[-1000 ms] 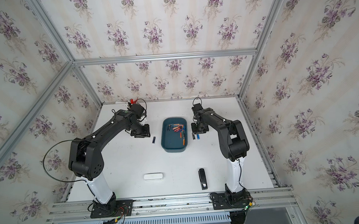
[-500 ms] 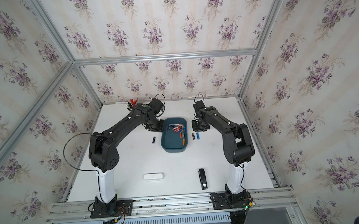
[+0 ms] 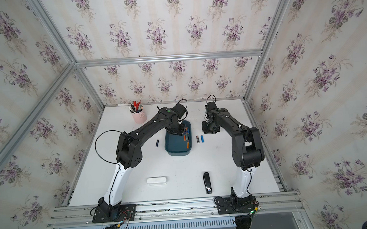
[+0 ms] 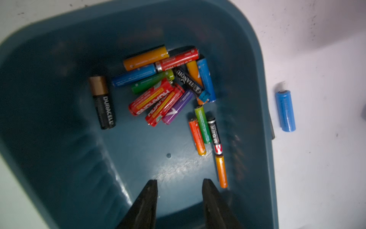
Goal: Take the batteries out of the storage box
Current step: Pick up the battery from the storage box.
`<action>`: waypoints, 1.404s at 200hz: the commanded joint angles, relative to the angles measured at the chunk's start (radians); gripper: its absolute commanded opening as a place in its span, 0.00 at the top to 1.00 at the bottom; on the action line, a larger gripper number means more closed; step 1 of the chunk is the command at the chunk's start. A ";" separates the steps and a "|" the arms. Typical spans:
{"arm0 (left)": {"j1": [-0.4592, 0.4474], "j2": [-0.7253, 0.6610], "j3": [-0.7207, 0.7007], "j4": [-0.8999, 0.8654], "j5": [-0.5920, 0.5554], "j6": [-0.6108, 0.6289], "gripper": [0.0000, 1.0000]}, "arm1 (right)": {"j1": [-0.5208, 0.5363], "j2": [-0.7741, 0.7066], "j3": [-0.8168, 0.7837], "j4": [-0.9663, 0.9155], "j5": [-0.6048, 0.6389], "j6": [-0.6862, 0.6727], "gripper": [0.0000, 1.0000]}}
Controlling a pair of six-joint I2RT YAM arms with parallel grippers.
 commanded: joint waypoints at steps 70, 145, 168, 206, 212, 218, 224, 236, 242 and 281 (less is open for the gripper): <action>-0.014 0.084 -0.005 0.086 0.016 -0.045 0.61 | -0.013 -0.021 0.025 -0.033 -0.014 -0.017 0.65; -0.019 0.115 -0.004 0.066 -0.016 -0.029 0.62 | -0.020 -0.035 0.019 -0.043 -0.009 -0.022 0.65; -0.019 0.127 0.010 0.028 -0.055 -0.012 0.63 | -0.020 -0.041 0.018 -0.043 -0.005 -0.022 0.65; -0.020 0.123 0.007 0.021 -0.070 -0.009 0.64 | -0.020 -0.043 0.016 -0.044 -0.007 -0.021 0.65; -0.022 0.118 0.003 0.025 -0.071 -0.010 0.64 | -0.020 -0.043 0.016 -0.044 -0.007 -0.023 0.65; -0.021 0.113 -0.003 0.032 -0.071 -0.008 0.64 | -0.019 -0.043 0.017 -0.045 -0.006 -0.023 0.65; -0.020 0.111 -0.007 0.037 -0.071 -0.007 0.64 | -0.019 -0.042 0.018 -0.047 -0.006 -0.024 0.65; -0.020 0.116 0.002 0.032 -0.072 -0.003 0.65 | -0.019 -0.041 0.020 -0.048 -0.006 -0.023 0.65; -0.020 0.123 0.009 0.023 -0.073 -0.002 0.66 | -0.019 -0.041 0.020 -0.048 -0.006 -0.024 0.65; -0.020 0.138 0.020 0.006 -0.081 0.011 0.72 | -0.019 -0.048 0.012 -0.045 -0.015 -0.016 0.65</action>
